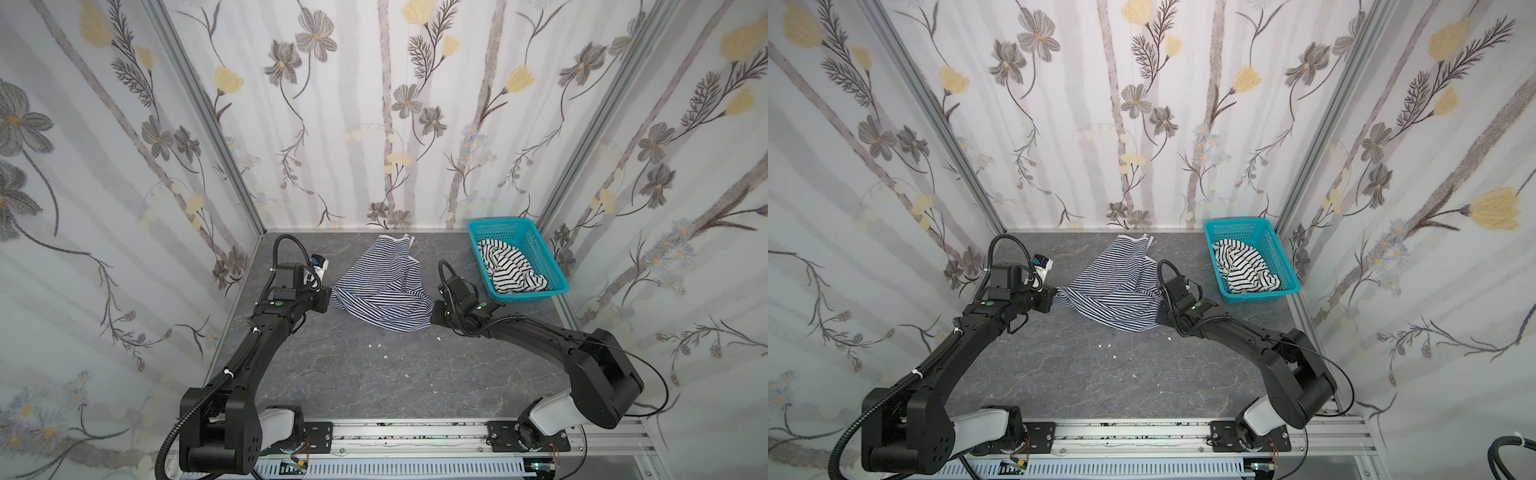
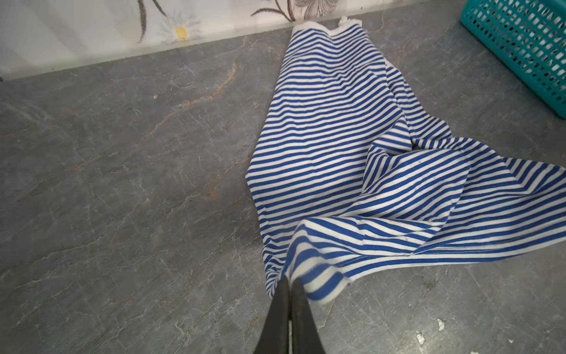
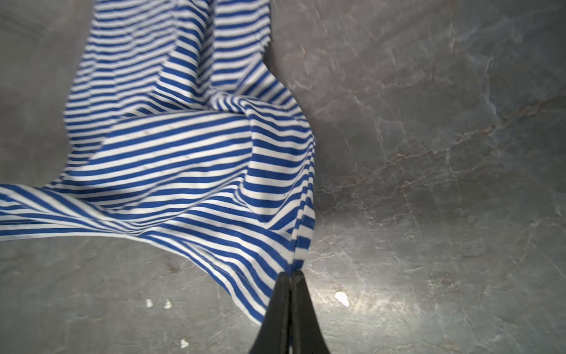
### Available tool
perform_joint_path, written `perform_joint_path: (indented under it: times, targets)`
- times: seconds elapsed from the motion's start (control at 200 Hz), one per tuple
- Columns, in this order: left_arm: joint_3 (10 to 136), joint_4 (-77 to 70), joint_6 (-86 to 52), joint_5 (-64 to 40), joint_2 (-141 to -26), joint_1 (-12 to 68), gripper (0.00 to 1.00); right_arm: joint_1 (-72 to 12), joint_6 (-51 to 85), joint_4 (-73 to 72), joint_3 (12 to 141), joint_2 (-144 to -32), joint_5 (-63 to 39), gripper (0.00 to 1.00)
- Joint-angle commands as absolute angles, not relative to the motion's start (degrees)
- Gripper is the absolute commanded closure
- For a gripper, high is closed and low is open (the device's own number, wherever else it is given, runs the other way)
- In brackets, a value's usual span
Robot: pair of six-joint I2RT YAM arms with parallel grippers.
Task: Fold and stack tank tops
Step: Smooth out the tank top at the center of the table.
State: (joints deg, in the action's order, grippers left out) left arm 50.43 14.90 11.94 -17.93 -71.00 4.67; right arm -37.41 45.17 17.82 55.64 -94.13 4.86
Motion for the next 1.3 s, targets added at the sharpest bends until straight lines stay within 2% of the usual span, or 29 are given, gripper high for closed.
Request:
perform_joint_path:
  times: [0.0, 0.34, 0.685, 0.86, 0.954, 1.134, 1.294]
  targets:
    - [54.79, 15.30, 9.80, -19.83, -71.50, 4.68, 1.00, -36.84, 43.06, 19.80, 60.75, -91.87, 4.80, 1.00]
    - [70.74, 18.81, 4.13, -24.29, -77.39, 5.12, 1.00, -33.31, 37.79, 26.16, 77.15, -86.03, 3.45, 1.00]
    - [87.79, 23.92, 3.26, -24.03, -80.57, 8.36, 1.00, -31.71, 32.14, 33.90, 92.24, -82.48, 3.93, 1.00]
    - [92.15, 24.44, 1.70, -23.50, -79.99, 9.11, 1.00, -31.49, 27.67, 39.79, 98.73, -80.42, 7.32, 1.00]
    - [93.23, 24.76, 1.13, -24.15, -78.93, 9.30, 1.00, -31.57, 26.60, 42.84, 102.42, -80.12, 5.96, 1.00]
    - [94.06, 26.06, 0.29, -25.72, -74.56, 9.32, 1.00, -31.73, 26.73, 43.49, 102.66, -75.47, 2.67, 1.00]
    - [96.41, 27.37, -1.03, -26.33, -73.81, 9.32, 1.00, -31.47, 25.68, 45.35, 104.56, -74.36, 4.30, 1.00]
